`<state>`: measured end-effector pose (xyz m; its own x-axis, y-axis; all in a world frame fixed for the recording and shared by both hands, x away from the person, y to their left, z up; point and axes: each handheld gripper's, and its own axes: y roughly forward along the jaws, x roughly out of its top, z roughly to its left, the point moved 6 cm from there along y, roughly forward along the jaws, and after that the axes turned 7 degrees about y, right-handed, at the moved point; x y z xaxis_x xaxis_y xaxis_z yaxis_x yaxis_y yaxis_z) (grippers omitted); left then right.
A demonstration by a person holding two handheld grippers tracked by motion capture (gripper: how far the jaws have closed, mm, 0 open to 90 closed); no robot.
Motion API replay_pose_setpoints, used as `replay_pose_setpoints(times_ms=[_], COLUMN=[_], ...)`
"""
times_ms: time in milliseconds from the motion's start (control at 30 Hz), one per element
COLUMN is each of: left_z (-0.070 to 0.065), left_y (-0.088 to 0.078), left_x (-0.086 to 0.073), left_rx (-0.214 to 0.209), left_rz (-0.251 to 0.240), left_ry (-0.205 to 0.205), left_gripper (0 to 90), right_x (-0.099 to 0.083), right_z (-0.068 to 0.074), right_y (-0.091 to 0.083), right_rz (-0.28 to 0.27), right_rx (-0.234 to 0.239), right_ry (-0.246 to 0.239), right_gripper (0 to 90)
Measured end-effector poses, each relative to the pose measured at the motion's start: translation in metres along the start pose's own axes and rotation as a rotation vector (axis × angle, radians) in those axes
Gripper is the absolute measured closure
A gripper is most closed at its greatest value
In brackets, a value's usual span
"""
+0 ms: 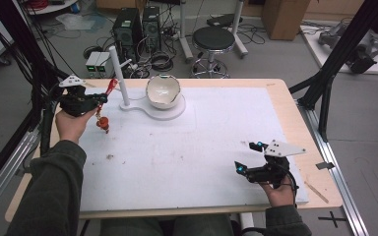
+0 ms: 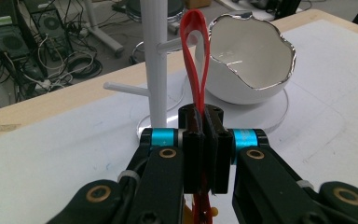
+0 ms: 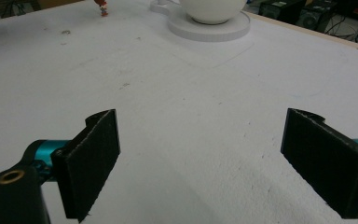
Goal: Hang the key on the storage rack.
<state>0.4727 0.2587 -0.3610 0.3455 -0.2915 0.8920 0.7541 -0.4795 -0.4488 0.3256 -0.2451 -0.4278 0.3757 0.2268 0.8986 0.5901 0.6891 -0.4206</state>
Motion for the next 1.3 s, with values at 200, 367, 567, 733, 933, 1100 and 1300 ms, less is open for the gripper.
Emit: replay_pose_setpoints(times_ms=[200, 367, 567, 733, 933, 1100, 1300], left_z=[-0.002, -0.001, -0.003, -0.003, -0.002, -0.002, -0.001], left_y=[0.004, 0.006, 0.012, 0.015, 0.020, 0.024, 0.031], left_x=[0.000, 0.000, 0.000, -0.002, -0.004, -0.006, -0.008], left_rx=[0.013, 0.030, 0.050, 0.068, 0.078, 0.086, 0.089], left_rz=[0.007, 0.019, 0.020, 0.039, 0.051, 0.068, 0.078], left_ry=[0.009, 0.018, 0.015, 0.019, 0.008, 0.007, 0.001], left_gripper=[86.5, 86.5, 86.4, 86.3, 86.2, 86.1, 86.2], right_x=[0.000, 0.000, 0.000, 0.000, 0.000, 0.000, 0.000], right_z=[-0.001, 0.000, 0.000, 0.000, 0.000, 0.000, 0.000], right_y=[0.000, 0.001, 0.001, 0.000, 0.000, 0.000, 0.001], right_rz=[-0.005, -0.002, -0.004, -0.004, -0.003, -0.004, -0.004], right_rx=[-0.001, 0.001, 0.001, 0.002, 0.004, 0.003, 0.005], right_ry=[-0.004, 0.000, -0.002, -0.003, 0.002, 0.001, -0.001], right_gripper=[10.6, 10.6, 10.6, 10.6, 10.6, 10.6, 10.6])
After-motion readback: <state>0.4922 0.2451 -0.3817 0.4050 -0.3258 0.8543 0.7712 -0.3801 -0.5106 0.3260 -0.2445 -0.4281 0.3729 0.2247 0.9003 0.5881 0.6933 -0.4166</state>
